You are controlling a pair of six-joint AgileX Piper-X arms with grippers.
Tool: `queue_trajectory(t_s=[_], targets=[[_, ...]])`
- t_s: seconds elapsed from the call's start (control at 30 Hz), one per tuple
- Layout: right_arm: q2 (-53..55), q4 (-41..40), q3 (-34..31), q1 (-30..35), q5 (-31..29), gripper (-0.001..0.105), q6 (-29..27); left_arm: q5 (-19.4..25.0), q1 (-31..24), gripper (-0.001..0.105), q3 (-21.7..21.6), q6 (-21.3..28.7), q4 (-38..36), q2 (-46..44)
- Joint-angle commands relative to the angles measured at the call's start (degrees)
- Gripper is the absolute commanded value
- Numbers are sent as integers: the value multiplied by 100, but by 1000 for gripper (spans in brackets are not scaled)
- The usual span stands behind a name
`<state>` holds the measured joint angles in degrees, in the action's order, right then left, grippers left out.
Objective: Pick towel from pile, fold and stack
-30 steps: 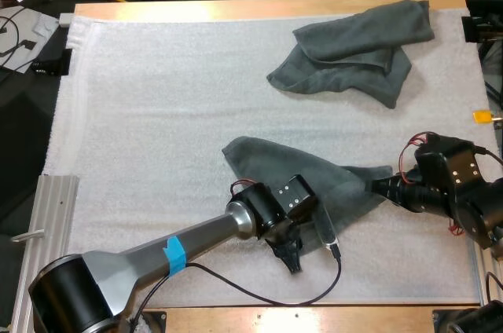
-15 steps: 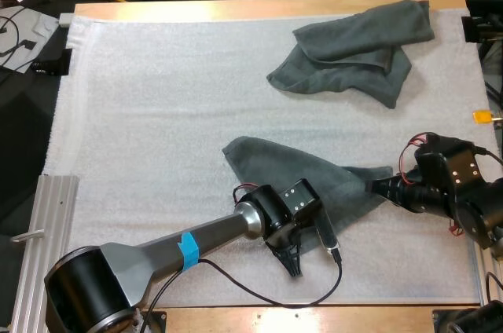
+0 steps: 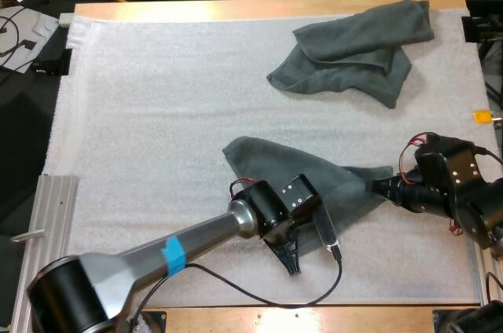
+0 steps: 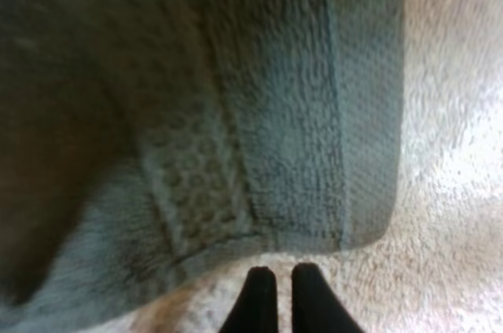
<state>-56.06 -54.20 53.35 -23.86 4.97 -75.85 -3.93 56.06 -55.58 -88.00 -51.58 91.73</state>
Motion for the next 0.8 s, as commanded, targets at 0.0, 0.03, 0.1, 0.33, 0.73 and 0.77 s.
queue_trajectory(t_s=[0.0,0.03,0.1,0.33,0.73,0.77], targets=[[54,-68,35,7,21,0,-25,202,30,0,-63,-78,-158,-330],[60,-59,38,-3,17,0,-26,227,24,0,-63,-80,-170,-392],[55,-79,33,0,20,0,-29,252,19,0,-59,-81,-192,-503],[63,-54,42,-12,33,0,-18,180,3,8,-56,-28,-180,-618],[51,-78,15,-13,13,0,-41,-12,26,50,-17,73,-14,-551],[48,-84,12,-8,18,0,-40,-83,28,49,-17,76,26,-509]])
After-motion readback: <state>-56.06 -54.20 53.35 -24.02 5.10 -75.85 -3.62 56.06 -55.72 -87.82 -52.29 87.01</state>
